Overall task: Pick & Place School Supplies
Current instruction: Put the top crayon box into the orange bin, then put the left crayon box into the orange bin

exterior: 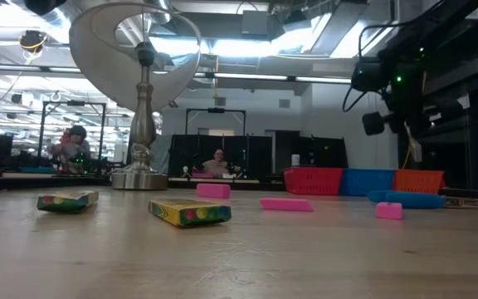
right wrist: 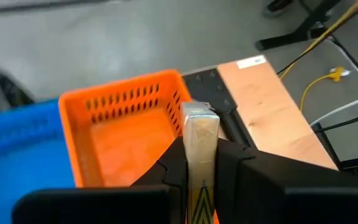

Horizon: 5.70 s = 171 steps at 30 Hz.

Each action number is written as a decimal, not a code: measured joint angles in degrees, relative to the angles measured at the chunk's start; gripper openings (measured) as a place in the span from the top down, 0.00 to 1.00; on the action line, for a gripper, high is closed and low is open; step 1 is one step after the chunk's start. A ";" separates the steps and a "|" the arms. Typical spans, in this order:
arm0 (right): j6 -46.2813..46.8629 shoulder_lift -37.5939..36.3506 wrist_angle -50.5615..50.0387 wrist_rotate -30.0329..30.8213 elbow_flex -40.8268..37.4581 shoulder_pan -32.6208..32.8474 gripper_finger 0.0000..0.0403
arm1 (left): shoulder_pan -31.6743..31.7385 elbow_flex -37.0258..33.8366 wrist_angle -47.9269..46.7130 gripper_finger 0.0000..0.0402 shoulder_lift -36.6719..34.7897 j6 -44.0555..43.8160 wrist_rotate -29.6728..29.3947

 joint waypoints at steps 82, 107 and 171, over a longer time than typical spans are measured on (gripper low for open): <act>-6.81 -0.82 29.85 -34.89 0.04 39.67 0.72 | -4.92 0.00 -7.84 0.85 -1.43 -5.30 -1.11; 22.05 0.34 46.19 -23.15 0.02 75.83 0.72 | 6.86 -0.02 -17.39 0.51 2.70 63.03 39.96; 23.40 0.34 51.56 -2.61 0.02 81.66 0.72 | 23.23 -8.00 1.99 0.69 23.47 107.57 54.21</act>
